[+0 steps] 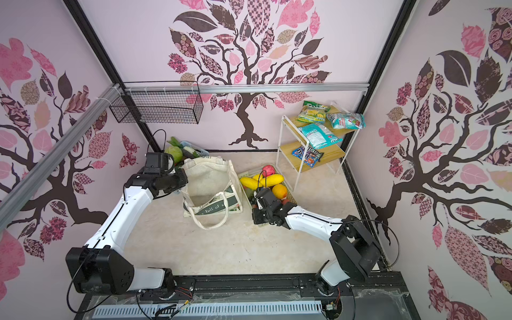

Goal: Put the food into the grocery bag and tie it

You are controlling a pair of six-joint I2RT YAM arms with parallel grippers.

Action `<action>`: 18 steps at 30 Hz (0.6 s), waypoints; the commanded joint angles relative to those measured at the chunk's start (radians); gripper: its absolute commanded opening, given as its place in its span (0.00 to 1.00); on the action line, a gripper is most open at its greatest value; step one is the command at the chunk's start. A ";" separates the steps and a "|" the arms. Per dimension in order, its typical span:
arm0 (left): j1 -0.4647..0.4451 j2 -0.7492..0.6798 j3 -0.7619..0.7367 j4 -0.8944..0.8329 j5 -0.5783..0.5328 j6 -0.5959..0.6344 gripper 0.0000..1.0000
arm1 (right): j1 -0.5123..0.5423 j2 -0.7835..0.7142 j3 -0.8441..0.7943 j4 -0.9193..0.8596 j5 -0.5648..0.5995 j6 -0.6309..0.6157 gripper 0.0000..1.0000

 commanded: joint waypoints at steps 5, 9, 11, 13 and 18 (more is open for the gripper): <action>-0.021 0.027 -0.024 0.044 0.092 0.004 0.00 | 0.005 -0.015 0.048 -0.045 -0.139 0.022 0.24; -0.022 0.033 -0.035 0.053 0.105 0.005 0.00 | 0.005 -0.022 0.091 -0.059 -0.134 0.000 0.30; -0.022 0.028 -0.043 0.055 0.093 0.004 0.00 | 0.005 -0.031 0.124 -0.102 -0.094 -0.014 0.33; -0.022 0.020 -0.050 0.058 0.081 0.004 0.00 | 0.004 -0.047 0.154 -0.149 -0.048 -0.035 0.40; -0.023 0.010 -0.050 0.048 0.071 0.013 0.00 | -0.025 -0.093 0.181 -0.218 0.044 -0.074 0.49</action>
